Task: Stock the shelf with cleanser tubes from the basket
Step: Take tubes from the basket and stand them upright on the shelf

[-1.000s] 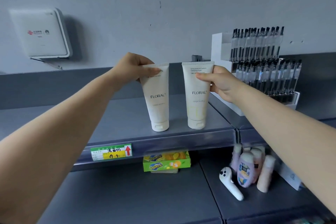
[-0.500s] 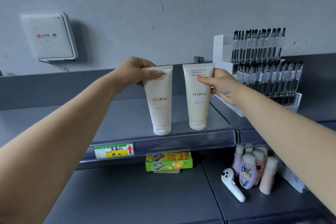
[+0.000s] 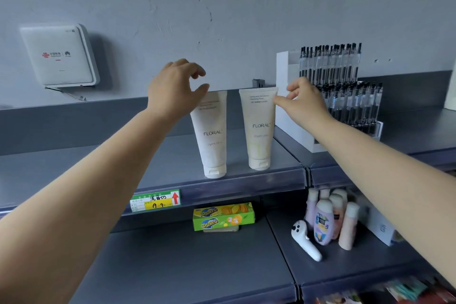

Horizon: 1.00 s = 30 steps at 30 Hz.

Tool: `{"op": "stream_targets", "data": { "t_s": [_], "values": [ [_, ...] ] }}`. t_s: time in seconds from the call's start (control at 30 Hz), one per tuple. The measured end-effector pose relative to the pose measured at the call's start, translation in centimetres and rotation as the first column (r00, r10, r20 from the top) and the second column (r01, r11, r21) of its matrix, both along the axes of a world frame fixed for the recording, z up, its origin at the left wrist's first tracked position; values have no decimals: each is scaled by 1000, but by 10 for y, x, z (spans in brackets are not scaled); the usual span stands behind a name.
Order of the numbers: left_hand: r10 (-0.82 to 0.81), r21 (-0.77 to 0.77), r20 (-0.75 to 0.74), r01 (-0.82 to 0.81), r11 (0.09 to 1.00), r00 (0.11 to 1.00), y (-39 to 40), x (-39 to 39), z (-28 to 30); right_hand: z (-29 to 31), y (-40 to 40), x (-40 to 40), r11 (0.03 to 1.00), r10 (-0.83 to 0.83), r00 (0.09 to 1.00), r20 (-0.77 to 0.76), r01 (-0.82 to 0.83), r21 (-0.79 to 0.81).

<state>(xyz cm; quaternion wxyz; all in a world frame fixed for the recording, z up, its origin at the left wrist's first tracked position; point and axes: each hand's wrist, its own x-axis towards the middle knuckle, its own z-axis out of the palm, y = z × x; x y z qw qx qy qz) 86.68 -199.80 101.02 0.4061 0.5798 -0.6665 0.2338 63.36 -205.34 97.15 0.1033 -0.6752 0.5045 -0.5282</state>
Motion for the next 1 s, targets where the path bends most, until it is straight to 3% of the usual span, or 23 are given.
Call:
{"op": "stream_targets", "data": {
  "t_s": [0.1, 0.23, 0.37, 0.47, 0.8, 1.0],
  "values": [
    [-46, -25, 184, 52, 998, 982, 5, -29, -7, -3, 18, -12, 996, -83, 955, -285, 73, -44],
    [-176, 77, 326, 160, 984, 929, 6, -78, -27, -12, 43, -35, 967, -251, 748, -614, 162, -198],
    [-289, 223, 478, 204, 953, 830, -2, -122, -53, -31, 62, -65, 941, -333, 498, -800, 226, -252],
    [-368, 296, 541, 239, 925, 756, -6, -154, -72, -52, 73, -93, 931, -322, 397, -860, 300, -210],
    [-563, 433, 571, 364, 825, 597, 3, -269, -121, -109, 111, -188, 875, -272, 334, -902, 477, -87],
    [-651, 512, 553, 404, 758, 520, 14, -339, -168, -158, 146, -253, 838, -209, 402, -892, 543, 49]
  ]
}}
